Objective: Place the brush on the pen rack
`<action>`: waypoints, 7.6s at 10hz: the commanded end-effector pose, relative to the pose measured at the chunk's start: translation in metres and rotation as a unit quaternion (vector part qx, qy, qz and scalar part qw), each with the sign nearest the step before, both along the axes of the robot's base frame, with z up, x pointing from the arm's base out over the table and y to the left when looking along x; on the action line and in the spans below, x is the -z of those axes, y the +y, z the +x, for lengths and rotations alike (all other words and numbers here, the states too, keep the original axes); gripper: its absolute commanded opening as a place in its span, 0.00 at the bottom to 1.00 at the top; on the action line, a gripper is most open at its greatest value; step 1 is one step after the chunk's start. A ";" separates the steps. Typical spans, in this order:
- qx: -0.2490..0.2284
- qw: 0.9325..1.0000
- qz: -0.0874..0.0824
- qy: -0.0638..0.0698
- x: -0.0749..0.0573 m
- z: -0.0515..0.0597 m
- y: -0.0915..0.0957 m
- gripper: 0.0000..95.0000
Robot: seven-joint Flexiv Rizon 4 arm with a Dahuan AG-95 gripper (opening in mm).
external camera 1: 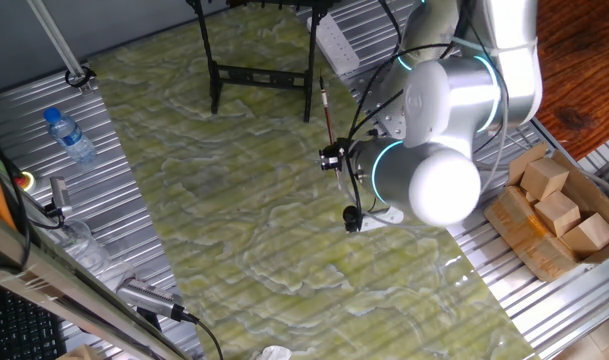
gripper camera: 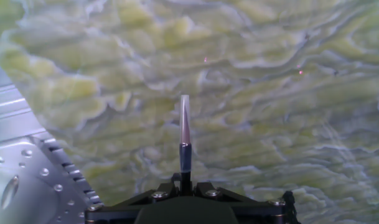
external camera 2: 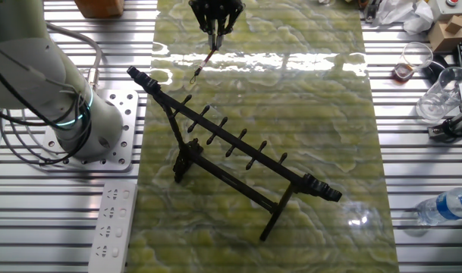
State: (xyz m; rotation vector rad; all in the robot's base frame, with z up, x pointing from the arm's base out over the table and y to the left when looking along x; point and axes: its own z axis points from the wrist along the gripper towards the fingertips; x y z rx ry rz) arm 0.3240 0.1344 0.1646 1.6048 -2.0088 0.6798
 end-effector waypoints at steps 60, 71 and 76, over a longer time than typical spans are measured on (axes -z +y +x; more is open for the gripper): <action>-0.008 0.999 0.000 0.042 -0.077 0.015 -0.046 0.00; -0.020 0.998 -0.007 0.057 -0.090 0.020 -0.072 0.00; -0.015 0.998 0.010 0.056 -0.092 0.022 -0.082 0.00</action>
